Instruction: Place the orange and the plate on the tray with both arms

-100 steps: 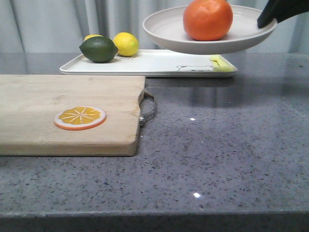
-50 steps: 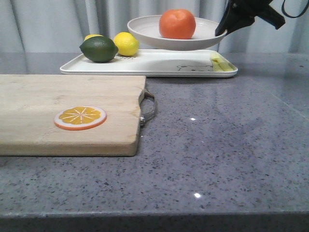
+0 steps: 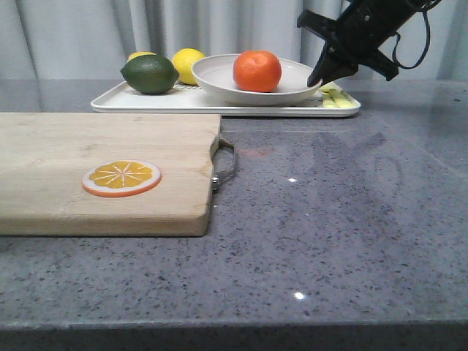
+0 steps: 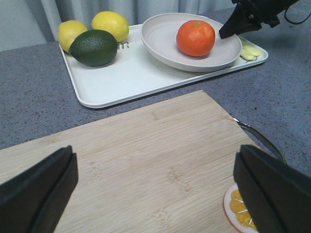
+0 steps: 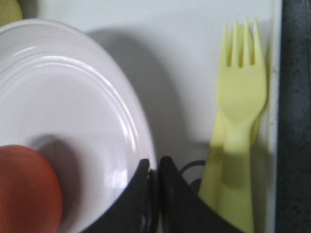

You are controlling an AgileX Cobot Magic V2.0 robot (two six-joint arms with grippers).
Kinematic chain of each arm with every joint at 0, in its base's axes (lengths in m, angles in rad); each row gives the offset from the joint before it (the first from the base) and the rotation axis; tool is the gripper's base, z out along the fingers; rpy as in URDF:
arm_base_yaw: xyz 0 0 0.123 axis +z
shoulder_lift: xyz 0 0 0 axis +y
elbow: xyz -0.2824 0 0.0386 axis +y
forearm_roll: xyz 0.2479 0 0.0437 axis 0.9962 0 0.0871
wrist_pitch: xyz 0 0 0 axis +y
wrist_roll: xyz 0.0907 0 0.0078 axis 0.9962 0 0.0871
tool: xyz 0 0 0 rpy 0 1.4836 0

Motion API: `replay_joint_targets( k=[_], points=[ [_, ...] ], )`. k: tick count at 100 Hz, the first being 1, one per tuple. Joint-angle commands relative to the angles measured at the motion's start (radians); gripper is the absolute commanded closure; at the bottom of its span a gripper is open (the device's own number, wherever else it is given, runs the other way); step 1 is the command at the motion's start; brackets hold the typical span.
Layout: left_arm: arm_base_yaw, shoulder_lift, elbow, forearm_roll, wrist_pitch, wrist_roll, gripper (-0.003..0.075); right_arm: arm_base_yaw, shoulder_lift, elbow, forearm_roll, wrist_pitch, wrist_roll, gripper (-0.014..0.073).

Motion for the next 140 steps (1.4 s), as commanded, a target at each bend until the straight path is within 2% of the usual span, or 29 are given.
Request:
replay_joint_targets(
  k=[1,38,47,69,81,98,121,140],
  points=[
    [0.002,-0.008,-0.029,-0.021,-0.045,-0.008,0.0103,0.001,-0.060,-0.038,0.052,-0.048,-0.008,0.0659],
    [0.002,-0.008,-0.029,-0.021,-0.045,-0.008,0.0103,0.001,-0.060,-0.039,0.055,-0.057,-0.008,0.0643],
    [0.002,-0.008,-0.029,-0.021,-0.045,-0.008,0.0103,0.001,-0.060,-0.039,0.062,-0.057,-0.008,0.0562],
    [0.002,-0.008,-0.029,-0.021,-0.045,-0.008,0.0103,0.001,-0.060,-0.039,0.093,-0.054,-0.008,0.0269],
    [0.002,-0.008,-0.029,-0.021,-0.045,-0.008,0.0103,0.001,-0.065,-0.041,0.118,-0.054,-0.008,0.0193],
    [0.002,-0.008,-0.029,-0.021,-0.045,-0.008,0.0103,-0.001,-0.092,-0.078,0.120,-0.050,-0.012,0.0174],
    [0.002,-0.008,-0.029,-0.021,-0.045,-0.008,0.0103,-0.004,-0.161,-0.180,0.087,0.073,-0.151,0.0174],
    [0.002,-0.008,-0.029,-0.021,-0.045,-0.008,0.0103,-0.004,-0.249,-0.200,-0.044,0.210,-0.215,0.0174]
  ],
)
